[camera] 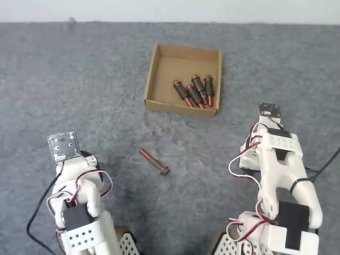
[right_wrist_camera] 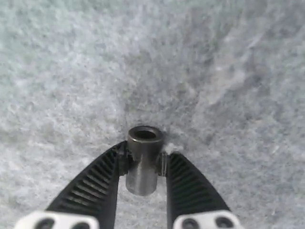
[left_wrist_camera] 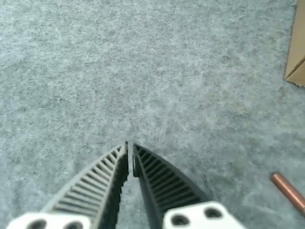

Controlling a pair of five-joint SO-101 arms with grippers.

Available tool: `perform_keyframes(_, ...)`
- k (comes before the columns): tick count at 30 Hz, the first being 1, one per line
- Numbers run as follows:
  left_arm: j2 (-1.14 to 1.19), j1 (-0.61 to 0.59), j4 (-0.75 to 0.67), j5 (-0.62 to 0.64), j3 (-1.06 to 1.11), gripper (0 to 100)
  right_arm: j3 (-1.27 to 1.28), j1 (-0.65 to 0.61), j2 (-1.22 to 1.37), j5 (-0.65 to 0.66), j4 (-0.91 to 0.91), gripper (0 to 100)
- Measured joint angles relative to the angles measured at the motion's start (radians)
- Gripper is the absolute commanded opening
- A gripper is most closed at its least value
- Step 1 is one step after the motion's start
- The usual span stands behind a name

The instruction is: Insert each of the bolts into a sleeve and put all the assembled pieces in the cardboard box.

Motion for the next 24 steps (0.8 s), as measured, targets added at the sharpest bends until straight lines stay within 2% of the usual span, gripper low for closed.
perform_keyframes(9, 0.0, 0.008, -0.003, 0.002, 0.0, 2, 0.0, 0.0, 0.0, 0.0, 0.0, 0.6)
perform_keyframes(17, 0.0, 0.048, -0.133, 0.0, 0.0, 2, 0.0, 0.0, 0.0, 0.0, 0.0, 0.6)
perform_keyframes(22, 0.0, 0.086, -0.118, -0.204, -0.034, 2, -0.002, 0.026, 0.0, 0.017, 0.0, 0.6)
perform_keyframes(24, 0.0, 0.095, -0.086, -0.245, -0.077, 2, -0.002, 0.032, 0.002, 0.032, 0.0, 0.6)
